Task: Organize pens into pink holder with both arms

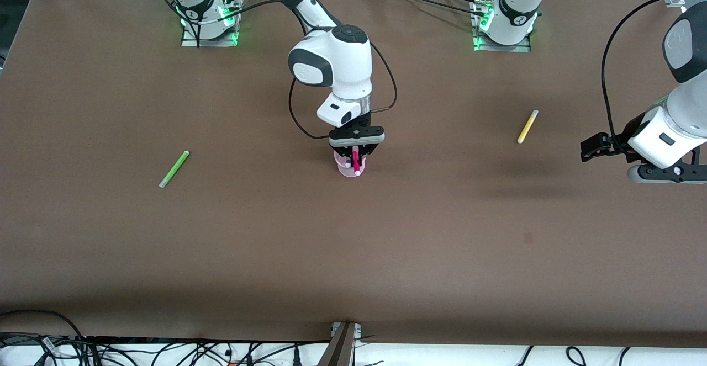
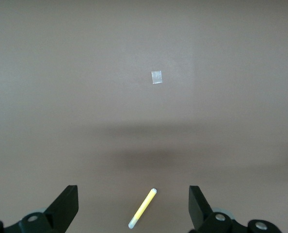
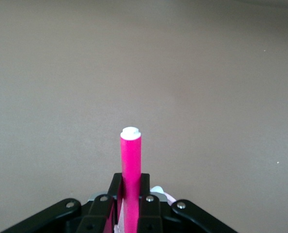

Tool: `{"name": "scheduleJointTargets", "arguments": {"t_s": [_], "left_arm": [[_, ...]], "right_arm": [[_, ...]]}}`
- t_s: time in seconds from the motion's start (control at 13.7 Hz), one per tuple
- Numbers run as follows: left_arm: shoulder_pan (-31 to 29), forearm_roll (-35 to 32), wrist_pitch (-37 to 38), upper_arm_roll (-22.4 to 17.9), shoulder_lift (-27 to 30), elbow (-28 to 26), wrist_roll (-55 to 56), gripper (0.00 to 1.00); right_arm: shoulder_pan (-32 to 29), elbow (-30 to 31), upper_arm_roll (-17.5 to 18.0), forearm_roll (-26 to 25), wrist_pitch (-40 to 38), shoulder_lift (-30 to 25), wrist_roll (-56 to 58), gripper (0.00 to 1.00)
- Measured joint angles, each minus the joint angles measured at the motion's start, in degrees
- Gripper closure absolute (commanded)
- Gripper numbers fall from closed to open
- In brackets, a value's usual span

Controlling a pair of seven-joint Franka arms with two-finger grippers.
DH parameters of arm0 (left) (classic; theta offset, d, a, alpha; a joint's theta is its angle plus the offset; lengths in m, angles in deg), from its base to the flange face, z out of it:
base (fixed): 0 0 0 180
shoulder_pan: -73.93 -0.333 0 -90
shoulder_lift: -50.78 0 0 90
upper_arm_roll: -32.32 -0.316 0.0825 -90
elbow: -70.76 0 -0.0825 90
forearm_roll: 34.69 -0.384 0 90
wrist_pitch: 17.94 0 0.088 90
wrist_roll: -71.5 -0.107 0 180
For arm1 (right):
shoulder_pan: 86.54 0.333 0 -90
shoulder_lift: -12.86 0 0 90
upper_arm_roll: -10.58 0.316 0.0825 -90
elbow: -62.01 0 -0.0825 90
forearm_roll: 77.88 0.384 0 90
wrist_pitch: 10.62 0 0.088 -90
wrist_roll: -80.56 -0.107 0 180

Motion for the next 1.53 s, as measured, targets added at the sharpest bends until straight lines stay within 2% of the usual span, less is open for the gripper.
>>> {"name": "scheduleJointTargets", "arguments": {"t_s": [0.29, 0.36, 0.44, 0.51, 0.58, 0.66, 0.73, 1.09, 1.24, 1.31, 1.53], "left_arm": [[0.0, 0.0, -0.3, 0.0, 0.0, -0.2, -0.1, 0.0], [0.0, 0.0, -0.4, 0.0, 0.0, -0.2, -0.1, 0.0], [0.0, 0.0, -0.4, 0.0, 0.0, -0.2, -0.1, 0.0], [0.0, 0.0, -0.5, 0.0, 0.0, -0.3, -0.1, 0.0], [0.0, 0.0, -0.9, 0.0, 0.0, -0.4, -0.1, 0.0], [0.0, 0.0, -1.1, 0.0, 0.0, -0.5, -0.1, 0.0], [0.0, 0.0, -1.2, 0.0, 0.0, -0.6, -0.1, 0.0], [0.0, 0.0, -1.3, 0.2, 0.0, -0.6, -0.1, 0.0], [0.0, 0.0, -1.4, 0.2, -0.1, -0.7, -0.1, 0.0], [0.0, 0.1, -1.4, 0.2, 0.0, -0.7, -0.1, 0.0], [0.0, 2.1, -1.6, 0.3, 0.0, -0.7, -0.1, 0.0]], "right_arm": [[1.3, 0.0, -1.2, -2.5, 0.0, 1.3, -3.0, 1.0], [1.4, 0.0, -1.6, -2.8, 0.0, 1.7, -3.3, 0.96], [1.5, -0.1, -1.8, -2.8, 0.0, 1.7, -3.4, 0.77], [1.5, -0.1, -1.9, -2.8, 0.0, 1.7, -3.4, 0.44], [1.5, -0.1, -1.9, -2.8, 0.0, 1.7, -3.4, 0.22], [1.5, -0.2, -1.9, -2.8, 0.0, 1.7, -3.4, 0.06], [1.5, -0.4, -1.9, -2.8, 0.0, 1.7, -3.4, 0.01], [1.5, -1.5, -2.1, -2.8, -0.5, 0.6, -3.4, 0.01], [1.3, -2.2, -2.7, -1.8, -3.3, -1.3, -2.5, 0.01], [0.9, -2.9, -3.0, 0.8, -5.8, -2.7, 0.2, 0.01], [-1.4, -6.2, -4.0, 13.3, -14.8, -6.9, 14.5, 0.0]]}}
